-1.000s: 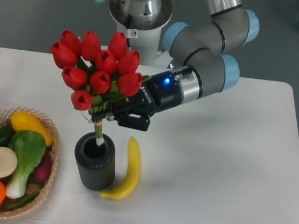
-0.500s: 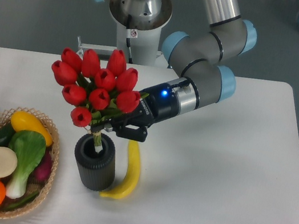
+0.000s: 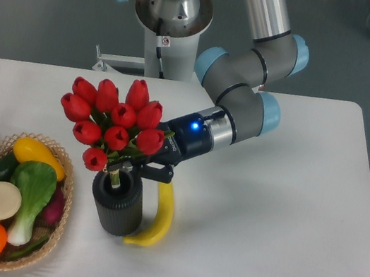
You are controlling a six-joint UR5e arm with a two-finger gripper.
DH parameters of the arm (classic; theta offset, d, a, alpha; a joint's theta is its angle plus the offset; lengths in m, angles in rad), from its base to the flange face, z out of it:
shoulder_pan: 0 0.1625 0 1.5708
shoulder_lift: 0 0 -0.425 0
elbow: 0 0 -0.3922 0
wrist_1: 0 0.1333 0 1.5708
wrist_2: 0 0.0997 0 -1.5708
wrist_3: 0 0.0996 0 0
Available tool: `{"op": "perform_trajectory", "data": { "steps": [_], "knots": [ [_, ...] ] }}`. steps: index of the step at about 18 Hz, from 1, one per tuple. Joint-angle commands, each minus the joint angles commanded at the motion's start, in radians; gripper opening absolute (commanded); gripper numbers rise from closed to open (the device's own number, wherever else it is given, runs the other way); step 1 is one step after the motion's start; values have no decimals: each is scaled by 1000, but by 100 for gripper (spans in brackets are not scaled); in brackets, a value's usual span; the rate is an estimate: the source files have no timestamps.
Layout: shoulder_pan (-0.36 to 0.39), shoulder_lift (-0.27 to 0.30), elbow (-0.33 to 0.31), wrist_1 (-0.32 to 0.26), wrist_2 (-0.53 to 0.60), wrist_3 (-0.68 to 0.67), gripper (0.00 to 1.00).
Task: Insert the flowers into the vase
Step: 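Lower the tulip stems down into the vase opening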
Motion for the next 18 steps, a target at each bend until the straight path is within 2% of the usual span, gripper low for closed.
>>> {"op": "perform_trajectory", "data": {
  "steps": [7, 15, 18],
  "knots": [
    [5, -60, -17, -2, 0, 100, 12],
    [9, -81, -18, -2, 0, 109, 13],
    [11, -81, -18, -2, 2, 109, 17]
  ]
}}
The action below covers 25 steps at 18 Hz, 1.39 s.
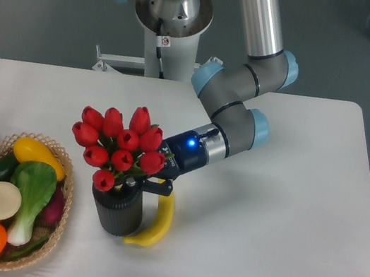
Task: Insert the flowers into the vase
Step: 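Lower the tulip stems down into the vase opening, then push the tulips further down into the vase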
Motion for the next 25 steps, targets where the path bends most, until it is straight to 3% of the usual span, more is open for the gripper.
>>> {"op": "perform_trajectory", "data": {
  "steps": [1, 4, 18, 21, 24, 25],
  "knots": [
    [2, 0, 0, 0, -2, 0, 23],
    [5, -2, 0, 0, -2, 0, 28],
    [5, 0, -2, 0, 6, 2, 43],
    [5, 3, -2, 0, 6, 3, 55],
    [6, 6, -2, 0, 6, 5, 74],
    [6, 6, -2, 0, 6, 5, 75]
  ]
}}
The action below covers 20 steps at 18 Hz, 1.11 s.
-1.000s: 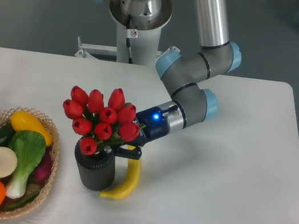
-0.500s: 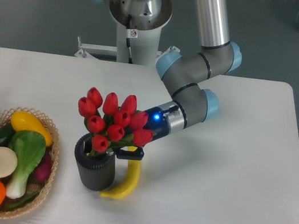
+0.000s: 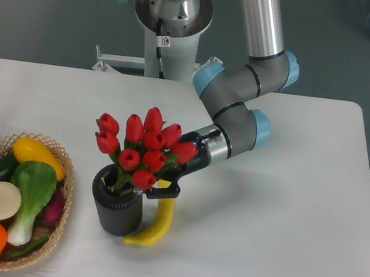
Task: Insert the flowers into the vase
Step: 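Push the tulips further down into the vase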
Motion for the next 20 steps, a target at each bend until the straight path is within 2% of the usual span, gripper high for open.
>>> {"op": "perform_trajectory", "data": {
  "steps": [9, 14, 20],
  "knots": [
    [-2, -5, 15, -2, 8, 0, 78],
    [3, 0, 25, -2, 67, -3, 78],
    [6, 28, 80, -3, 136, -31, 86]
  ]
}}
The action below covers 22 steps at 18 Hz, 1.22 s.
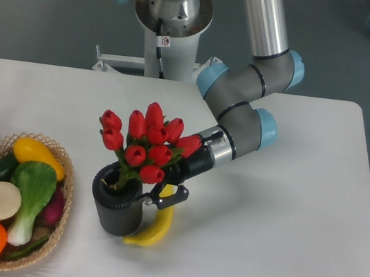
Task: Insert the flowers into the vase
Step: 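Push the tulips further down into the vase, then open the gripper to release the tulip stems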
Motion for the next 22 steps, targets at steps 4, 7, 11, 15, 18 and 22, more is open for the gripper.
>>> {"op": "perform_trajectory", "data": {
  "steps": [4, 7, 11, 15, 18, 22],
  "knots": [
    [-2, 17, 35, 0, 120, -43, 87],
    [-6, 32, 38, 2, 163, -48, 87],
    [-9, 69, 69, 2, 284, -147, 88],
    [-29, 89, 60, 3, 330, -155, 88],
    [-31, 92, 55, 2, 330, -155, 88],
    [-28, 95, 48, 2, 334, -155, 92]
  ]
}}
